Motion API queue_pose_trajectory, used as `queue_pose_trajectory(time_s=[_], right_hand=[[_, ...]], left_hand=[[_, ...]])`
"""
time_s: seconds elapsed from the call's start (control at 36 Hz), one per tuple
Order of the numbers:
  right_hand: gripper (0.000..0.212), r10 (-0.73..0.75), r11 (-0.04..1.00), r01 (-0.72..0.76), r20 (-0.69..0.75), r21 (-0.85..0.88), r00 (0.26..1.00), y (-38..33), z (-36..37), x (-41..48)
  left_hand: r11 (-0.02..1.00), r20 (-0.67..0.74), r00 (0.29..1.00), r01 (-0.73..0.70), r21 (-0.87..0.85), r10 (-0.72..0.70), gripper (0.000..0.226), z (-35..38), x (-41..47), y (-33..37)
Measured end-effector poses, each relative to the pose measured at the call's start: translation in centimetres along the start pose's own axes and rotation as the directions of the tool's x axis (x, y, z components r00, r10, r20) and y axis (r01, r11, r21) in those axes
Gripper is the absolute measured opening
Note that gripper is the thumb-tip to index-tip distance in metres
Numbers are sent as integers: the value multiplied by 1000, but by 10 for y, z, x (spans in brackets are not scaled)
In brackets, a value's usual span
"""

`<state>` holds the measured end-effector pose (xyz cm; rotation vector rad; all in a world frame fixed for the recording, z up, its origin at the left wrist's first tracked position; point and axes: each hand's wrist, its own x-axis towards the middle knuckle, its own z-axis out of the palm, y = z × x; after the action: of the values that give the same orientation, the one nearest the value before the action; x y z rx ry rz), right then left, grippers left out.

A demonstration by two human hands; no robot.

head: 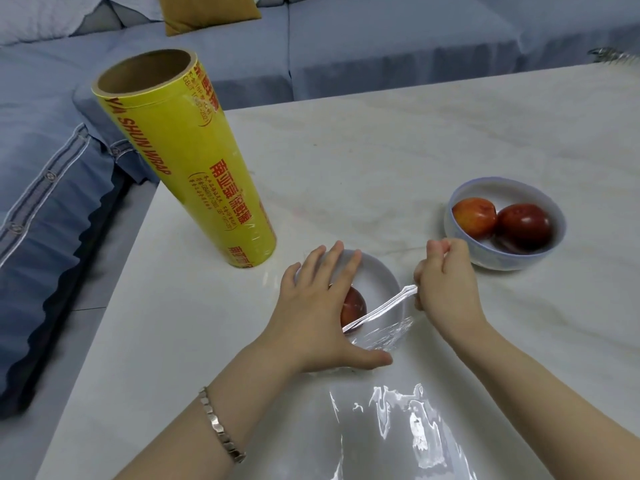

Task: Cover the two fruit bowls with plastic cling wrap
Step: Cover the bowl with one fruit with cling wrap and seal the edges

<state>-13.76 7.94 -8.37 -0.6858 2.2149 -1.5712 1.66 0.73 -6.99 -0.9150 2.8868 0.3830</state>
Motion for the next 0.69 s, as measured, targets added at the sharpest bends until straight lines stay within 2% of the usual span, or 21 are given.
queue_pose_trajectory(time_s=[0.08,0.19,0.31,0.39,0.44,0.5,0.58,0.69], right_hand=[[26,116,992,-116,0,43,993,13,3,5],[22,221,975,-221,66,-7,973,29,12,8],[29,250,968,-251,157,-15,955,29,10,6],[43,266,956,-289,268,48,926,24,1,-1],[41,318,894,-405,365,192,875,21,-4,-5],[41,342,840,-487,464,238,817,18,-7,-10],[34,256,887,-416,536,202,804,19,-8,-17],[28,215,924,-355,575,142,789,15,-6,-16]], left_hand=[[1000,3,1000,6,2,-6,127,1,1,0],[1000,-1,1000,16,-3,-16,127,1,1,1],[998,-15,999,50,-22,-50,125,2,-1,5],[987,-45,988,148,-61,-151,124,5,-3,12],[962,-74,963,252,-101,-260,124,7,-5,18],[928,-76,929,351,-125,-361,124,8,-8,25],[870,-17,882,460,-177,-470,126,3,-11,35],[853,114,875,484,-196,-471,127,-7,-22,35]])
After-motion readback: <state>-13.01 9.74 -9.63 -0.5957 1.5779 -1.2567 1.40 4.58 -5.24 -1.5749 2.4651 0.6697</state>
